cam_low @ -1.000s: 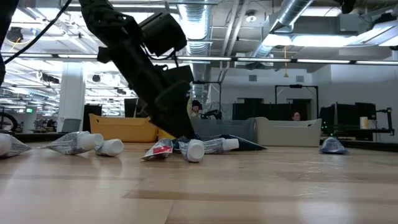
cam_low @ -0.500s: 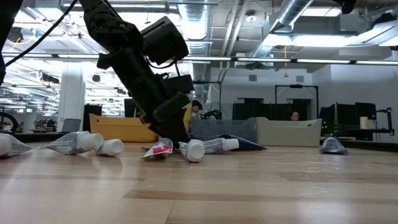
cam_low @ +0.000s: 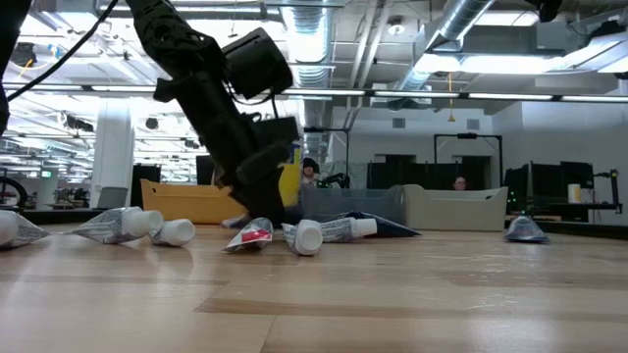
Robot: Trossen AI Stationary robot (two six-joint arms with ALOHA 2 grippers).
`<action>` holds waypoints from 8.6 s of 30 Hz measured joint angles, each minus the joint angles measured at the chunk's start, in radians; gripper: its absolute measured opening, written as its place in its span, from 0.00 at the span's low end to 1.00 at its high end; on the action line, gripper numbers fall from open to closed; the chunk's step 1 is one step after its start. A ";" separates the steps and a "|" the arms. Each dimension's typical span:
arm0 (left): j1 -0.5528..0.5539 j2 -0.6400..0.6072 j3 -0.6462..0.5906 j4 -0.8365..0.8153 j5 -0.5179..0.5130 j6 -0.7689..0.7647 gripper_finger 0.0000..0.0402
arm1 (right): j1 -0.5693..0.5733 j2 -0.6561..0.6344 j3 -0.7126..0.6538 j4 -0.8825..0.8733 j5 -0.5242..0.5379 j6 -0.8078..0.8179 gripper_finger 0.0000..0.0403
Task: Pick & Place Travel size toiletries
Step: Put the blue shave cream into the yellow bin
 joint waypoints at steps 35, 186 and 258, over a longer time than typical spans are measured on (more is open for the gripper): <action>0.199 -0.662 0.004 -0.038 -0.029 0.073 0.24 | -0.001 0.000 0.000 0.001 0.005 0.000 0.71; 0.396 -0.703 -0.077 0.069 -0.041 0.381 0.69 | -0.307 0.955 0.000 -0.559 -0.377 1.019 0.71; 0.549 -0.403 -0.078 0.753 0.706 -0.142 0.69 | -0.398 1.098 0.551 -0.019 -0.471 0.041 0.24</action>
